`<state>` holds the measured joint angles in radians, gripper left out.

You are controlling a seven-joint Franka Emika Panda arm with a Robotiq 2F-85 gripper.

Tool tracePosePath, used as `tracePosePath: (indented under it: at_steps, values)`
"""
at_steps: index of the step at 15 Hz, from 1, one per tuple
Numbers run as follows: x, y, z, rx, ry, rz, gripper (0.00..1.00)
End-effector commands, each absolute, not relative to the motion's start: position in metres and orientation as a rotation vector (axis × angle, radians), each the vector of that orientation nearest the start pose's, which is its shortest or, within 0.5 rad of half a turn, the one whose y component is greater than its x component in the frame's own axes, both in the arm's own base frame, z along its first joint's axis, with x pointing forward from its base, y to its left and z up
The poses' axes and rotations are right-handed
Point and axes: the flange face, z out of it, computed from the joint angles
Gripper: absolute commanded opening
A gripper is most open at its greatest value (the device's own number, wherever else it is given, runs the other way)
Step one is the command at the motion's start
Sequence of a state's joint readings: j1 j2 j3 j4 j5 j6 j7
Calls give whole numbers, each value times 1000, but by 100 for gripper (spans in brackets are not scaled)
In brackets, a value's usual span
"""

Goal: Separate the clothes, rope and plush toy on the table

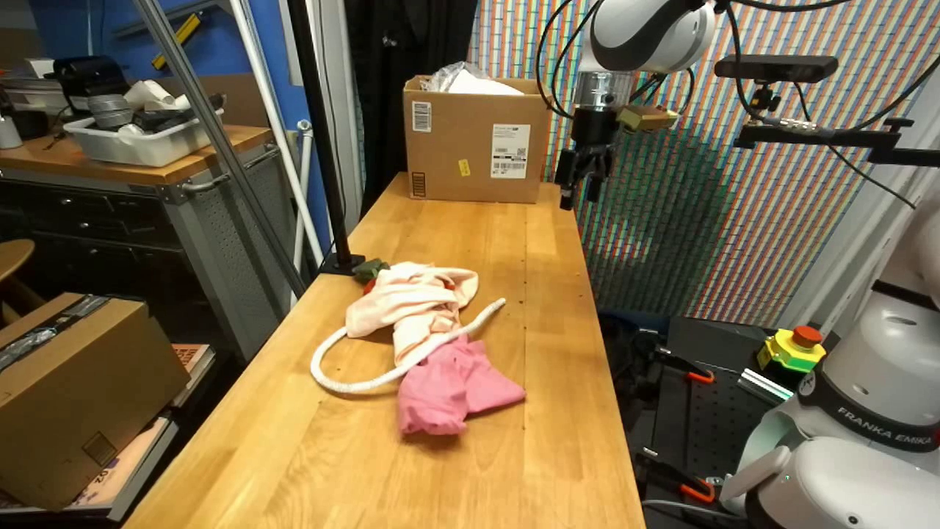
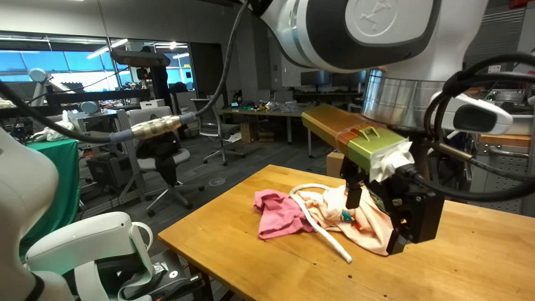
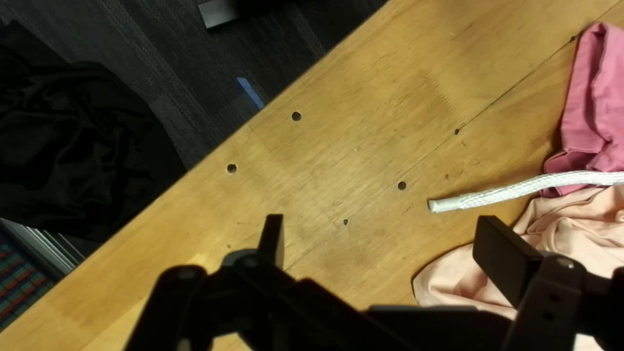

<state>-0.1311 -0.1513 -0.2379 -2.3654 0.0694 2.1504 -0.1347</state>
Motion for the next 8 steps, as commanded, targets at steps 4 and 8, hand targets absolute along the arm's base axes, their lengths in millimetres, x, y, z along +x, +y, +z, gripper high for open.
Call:
tracePosePath:
  at_steps: [4, 8]
  values:
    - [469, -128, 376, -2999, 340, 25, 100]
    - [494, -91, 363, -2920, 372, 60, 100]
